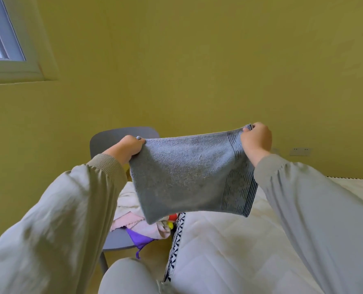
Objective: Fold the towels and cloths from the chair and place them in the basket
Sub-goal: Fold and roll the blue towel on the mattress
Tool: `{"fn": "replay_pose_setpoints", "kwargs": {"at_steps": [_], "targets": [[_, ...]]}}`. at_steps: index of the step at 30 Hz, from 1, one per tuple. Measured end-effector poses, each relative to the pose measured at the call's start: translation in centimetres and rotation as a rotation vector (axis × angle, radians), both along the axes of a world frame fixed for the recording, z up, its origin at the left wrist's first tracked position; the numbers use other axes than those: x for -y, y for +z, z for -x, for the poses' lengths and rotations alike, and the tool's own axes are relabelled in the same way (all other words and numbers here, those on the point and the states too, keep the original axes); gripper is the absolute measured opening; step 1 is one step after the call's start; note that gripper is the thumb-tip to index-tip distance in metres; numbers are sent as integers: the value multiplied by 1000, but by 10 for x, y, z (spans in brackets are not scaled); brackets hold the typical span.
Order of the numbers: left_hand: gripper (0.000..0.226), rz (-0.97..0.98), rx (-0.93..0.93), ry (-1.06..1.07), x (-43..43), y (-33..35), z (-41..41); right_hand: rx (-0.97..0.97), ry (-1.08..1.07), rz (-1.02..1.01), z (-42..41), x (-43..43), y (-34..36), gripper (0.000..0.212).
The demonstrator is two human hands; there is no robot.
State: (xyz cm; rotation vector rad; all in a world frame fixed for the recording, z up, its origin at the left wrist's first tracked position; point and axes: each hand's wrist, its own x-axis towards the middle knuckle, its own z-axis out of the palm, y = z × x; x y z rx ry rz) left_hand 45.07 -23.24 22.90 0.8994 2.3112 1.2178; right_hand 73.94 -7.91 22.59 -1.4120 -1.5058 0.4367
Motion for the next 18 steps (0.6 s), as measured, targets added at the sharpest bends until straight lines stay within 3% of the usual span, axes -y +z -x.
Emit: {"fn": "replay_pose_setpoints", "kwargs": {"at_steps": [4,9,12,14,18], "targets": [[32,49,-103,-58,-19,-15,-7,110,-36,-6,-11,-9,-15,12],[36,227,-430,-146,-44,-63,-22,276,29,128,-27,-47,-60,21],[37,305,-428,-176,-59,-100,-27,377,31,220,-37,-69,-97,19],[40,328,-253,-154,-74,-122,-34,427,26,280,-41,-82,-125,18],[36,302,366,-38,-102,-153,-41,528,-21,418,-41,-105,-168,13]]}}
